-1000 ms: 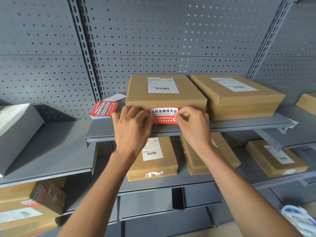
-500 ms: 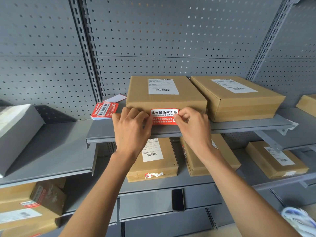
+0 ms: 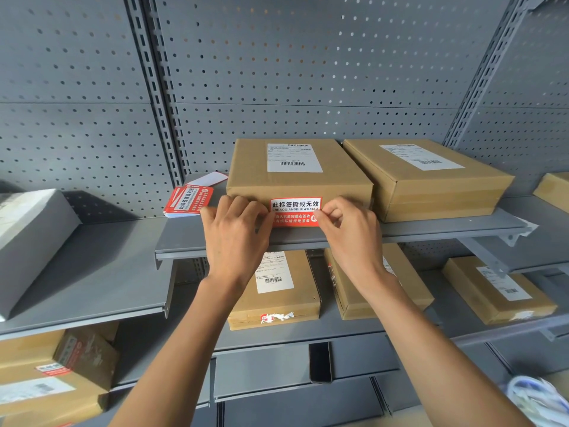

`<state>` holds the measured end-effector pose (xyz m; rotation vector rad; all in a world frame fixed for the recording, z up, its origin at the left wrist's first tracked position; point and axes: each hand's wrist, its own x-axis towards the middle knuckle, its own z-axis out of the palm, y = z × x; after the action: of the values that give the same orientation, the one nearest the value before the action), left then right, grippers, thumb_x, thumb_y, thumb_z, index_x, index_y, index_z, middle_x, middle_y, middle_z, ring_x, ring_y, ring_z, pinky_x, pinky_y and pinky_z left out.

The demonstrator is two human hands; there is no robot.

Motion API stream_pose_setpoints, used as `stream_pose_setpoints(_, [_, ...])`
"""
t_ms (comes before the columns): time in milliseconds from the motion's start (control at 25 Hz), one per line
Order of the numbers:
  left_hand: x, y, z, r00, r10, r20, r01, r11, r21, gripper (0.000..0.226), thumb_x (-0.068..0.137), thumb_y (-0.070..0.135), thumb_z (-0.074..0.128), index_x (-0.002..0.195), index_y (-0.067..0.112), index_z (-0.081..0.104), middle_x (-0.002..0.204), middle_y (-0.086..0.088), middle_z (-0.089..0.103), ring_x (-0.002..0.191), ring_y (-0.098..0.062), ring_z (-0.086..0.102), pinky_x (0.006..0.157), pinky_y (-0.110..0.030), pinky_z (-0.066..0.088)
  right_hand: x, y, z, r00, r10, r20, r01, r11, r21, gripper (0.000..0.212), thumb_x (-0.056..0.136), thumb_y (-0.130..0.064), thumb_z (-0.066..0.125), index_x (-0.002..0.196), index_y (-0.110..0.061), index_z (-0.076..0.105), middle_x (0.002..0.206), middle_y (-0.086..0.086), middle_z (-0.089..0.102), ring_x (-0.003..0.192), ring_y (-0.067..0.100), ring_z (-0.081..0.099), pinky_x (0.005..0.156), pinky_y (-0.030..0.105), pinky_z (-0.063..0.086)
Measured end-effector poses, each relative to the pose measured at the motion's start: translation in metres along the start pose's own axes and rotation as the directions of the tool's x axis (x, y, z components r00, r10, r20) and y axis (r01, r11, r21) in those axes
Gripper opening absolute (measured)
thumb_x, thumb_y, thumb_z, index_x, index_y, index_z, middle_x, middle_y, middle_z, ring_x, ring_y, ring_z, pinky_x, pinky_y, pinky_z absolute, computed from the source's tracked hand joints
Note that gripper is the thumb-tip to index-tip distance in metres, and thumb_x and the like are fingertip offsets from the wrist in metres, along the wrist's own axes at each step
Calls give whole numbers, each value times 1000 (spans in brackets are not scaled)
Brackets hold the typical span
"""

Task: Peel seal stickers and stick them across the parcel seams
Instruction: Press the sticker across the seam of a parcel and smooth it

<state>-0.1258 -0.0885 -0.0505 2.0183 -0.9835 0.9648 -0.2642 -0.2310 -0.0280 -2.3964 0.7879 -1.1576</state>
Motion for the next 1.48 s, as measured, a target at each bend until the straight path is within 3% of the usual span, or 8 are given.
stream_pose_setpoints(600, [-6, -8, -3, 999, 32, 22, -29, 995, -92, 15, 85, 24, 86, 90, 16, 75, 94, -2, 67, 88, -28, 55, 76, -45, 39, -6, 9, -3, 1000, -2, 13, 1, 997, 82, 18, 83, -19, 85, 88, -19, 68, 81, -7, 68, 74, 15, 63, 69, 40, 59])
stream_pose_setpoints(720, [-8, -13, -13, 991, -134, -13, 124, 949, -291, 26, 81, 18, 88, 101, 14, 73, 119, -6, 63, 112, -30, 57, 92, -48, 45, -13, 14, -25, 984, 22, -179, 6, 988, 156, 25, 84, -18, 83, 105, -14, 69, 107, -2, 64, 91, 10, 59, 83, 27, 51])
stream_pose_setpoints(800, [-5, -15, -18, 956, -292, 35, 276, 847, -455, 40, 81, 16, 87, 116, 17, 67, 134, -4, 57, 130, -22, 50, 107, -49, 45, -13, 22, -34, 967, 126, -223, -76, 972, 221, 43, 86, -22, 81, 125, -18, 62, 131, -2, 55, 115, 15, 57, 100, 34, 49])
stream_pose_setpoints(880, [-2, -15, -19, 935, -339, 101, 342, 794, -503, 50, 83, 18, 85, 127, 19, 60, 140, -1, 56, 136, -16, 48, 109, -50, 44, -11, 26, -33, 966, 212, -149, -169, 951, 258, 60, 88, -27, 79, 141, -22, 51, 144, -2, 49, 130, 20, 52, 110, 44, 45])
stream_pose_setpoints(1080, [0, -9, -21, 902, -358, 242, 432, 732, -527, 61, 85, 21, 83, 136, 31, 51, 133, 14, 62, 124, -6, 58, 107, -40, 50, -14, 27, -21, 951, 308, 24, -298, 895, 332, 75, 90, -36, 76, 154, -30, 38, 152, -7, 51, 140, 21, 46, 116, 46, 40])
stream_pose_setpoints(1280, [6, 2, -29, 919, -315, 236, 394, 713, -580, 70, 86, 20, 82, 144, 36, 45, 143, 11, 57, 128, -16, 57, 109, -46, 49, -6, 20, -29, 952, 306, -1, -283, 882, 378, 75, 89, -45, 73, 155, -37, 37, 151, -9, 53, 140, 18, 47, 117, 48, 40])
stream_pose_setpoints(1400, [27, 13, -44, 956, -274, 106, 279, 735, -618, 68, 89, 33, 74, 150, 30, 44, 146, 21, 50, 133, -6, 49, 109, -35, 46, 15, 5, -55, 970, 223, -96, -161, 887, 433, 72, 87, -53, 66, 153, -37, 42, 149, -13, 53, 141, 12, 46, 118, 42, 41])
stream_pose_setpoints(1480, [49, 22, -58, 959, -275, 64, 252, 732, -633, 64, 90, 45, 68, 149, 36, 44, 141, 27, 48, 128, -2, 48, 101, -28, 46, 33, -7, -77, 973, 174, -154, -93, 900, 426, 69, 91, -45, 68, 154, -34, 41, 148, -20, 48, 143, 7, 43, 121, 38, 37])
